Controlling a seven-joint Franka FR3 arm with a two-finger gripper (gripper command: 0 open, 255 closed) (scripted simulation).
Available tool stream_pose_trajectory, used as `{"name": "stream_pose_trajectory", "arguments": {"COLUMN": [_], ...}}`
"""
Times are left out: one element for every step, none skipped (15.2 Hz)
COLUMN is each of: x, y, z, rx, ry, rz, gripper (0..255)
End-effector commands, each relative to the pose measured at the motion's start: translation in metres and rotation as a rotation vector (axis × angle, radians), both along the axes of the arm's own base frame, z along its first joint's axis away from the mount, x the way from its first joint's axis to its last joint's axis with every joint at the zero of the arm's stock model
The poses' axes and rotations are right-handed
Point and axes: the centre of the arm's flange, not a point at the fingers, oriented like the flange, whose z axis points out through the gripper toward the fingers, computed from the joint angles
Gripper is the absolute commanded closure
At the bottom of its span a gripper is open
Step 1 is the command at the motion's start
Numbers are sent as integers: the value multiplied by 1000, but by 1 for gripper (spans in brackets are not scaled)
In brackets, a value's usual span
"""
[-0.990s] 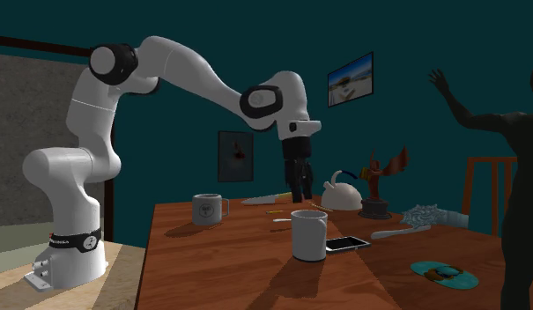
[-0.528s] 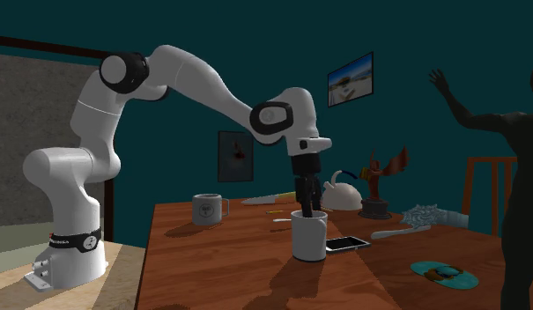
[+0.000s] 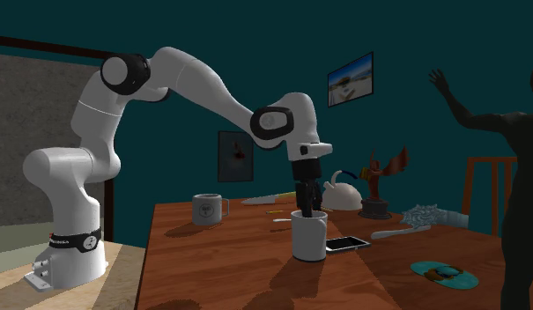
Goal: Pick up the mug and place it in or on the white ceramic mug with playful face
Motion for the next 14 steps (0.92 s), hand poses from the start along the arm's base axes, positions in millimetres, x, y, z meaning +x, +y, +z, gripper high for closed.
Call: {"name": "stream_pose_trajectory", "arguments": {"x": [0,0,0,0,0,0,0,0,0,0,0,0,0,0], "y": [0,0,0,0,0,0,0,0,0,0,0,0,0,0], "z": [0,0,0,0,0,0,0,0,0,0,0,0,5,11], "rx": [0,0,0,0,0,0,0,0,0,0,0,0,0,0], "ry": [0,0,0,0,0,0,0,0,0,0,0,0,0,0], "rz": [0,0,0,0,0,0,0,0,0,0,0,0,0,0], "gripper": [0,0,255,255,255,255,255,255,255,255,255,255,255,255]}}
